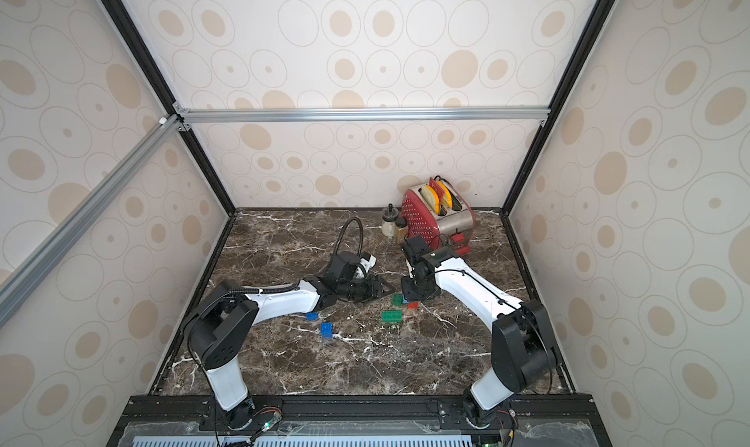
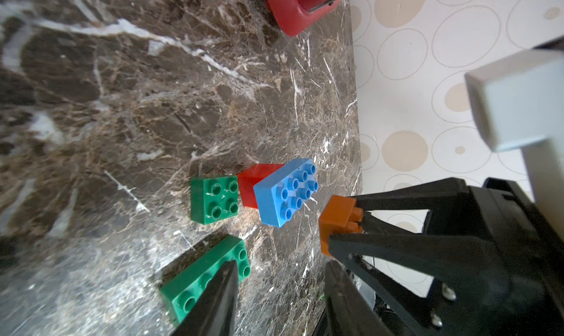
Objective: Assemble the letter f with lego
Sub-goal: Assemble the lego brick with the lego brick.
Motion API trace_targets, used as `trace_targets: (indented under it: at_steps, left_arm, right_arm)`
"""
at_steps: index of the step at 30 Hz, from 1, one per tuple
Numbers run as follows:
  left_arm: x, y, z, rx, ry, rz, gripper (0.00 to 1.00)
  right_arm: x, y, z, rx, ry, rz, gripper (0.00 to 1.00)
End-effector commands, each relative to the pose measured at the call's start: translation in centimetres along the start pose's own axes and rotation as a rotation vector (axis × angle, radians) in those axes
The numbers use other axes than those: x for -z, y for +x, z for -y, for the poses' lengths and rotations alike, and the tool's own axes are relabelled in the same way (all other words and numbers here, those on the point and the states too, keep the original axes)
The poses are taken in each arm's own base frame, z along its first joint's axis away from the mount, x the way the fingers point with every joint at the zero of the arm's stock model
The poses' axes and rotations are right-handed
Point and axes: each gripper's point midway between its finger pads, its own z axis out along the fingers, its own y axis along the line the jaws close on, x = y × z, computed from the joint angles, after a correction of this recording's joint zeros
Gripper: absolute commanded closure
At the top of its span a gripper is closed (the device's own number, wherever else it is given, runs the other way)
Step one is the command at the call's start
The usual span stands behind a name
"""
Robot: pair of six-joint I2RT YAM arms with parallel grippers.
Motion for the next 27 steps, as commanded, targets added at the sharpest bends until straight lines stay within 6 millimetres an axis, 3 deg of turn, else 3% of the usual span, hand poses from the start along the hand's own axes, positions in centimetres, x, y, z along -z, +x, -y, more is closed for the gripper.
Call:
trace_targets:
  at_steps: [1, 18, 27]
  left_arm:
    - [-1.3, -0.7, 1.4, 0.009, 0.059, -0.011, 0.53]
    - [-4.1, -0.4, 0.2, 0.05, 0.067, -0.059, 0.65]
    - [-5.0, -0.1, 0.2, 0.054, 0.075, -0.07, 0.65]
  right_arm:
    - [-0.1, -0.6, 0.2, 0.009, -0.002, -0.004, 0.65]
    - [-1.7, -1.7, 0.7, 0.014, -0.007, -0.035, 0.67]
    - [-2.0, -1.8, 0.9, 0.015, -0.006, -0.044, 0.67]
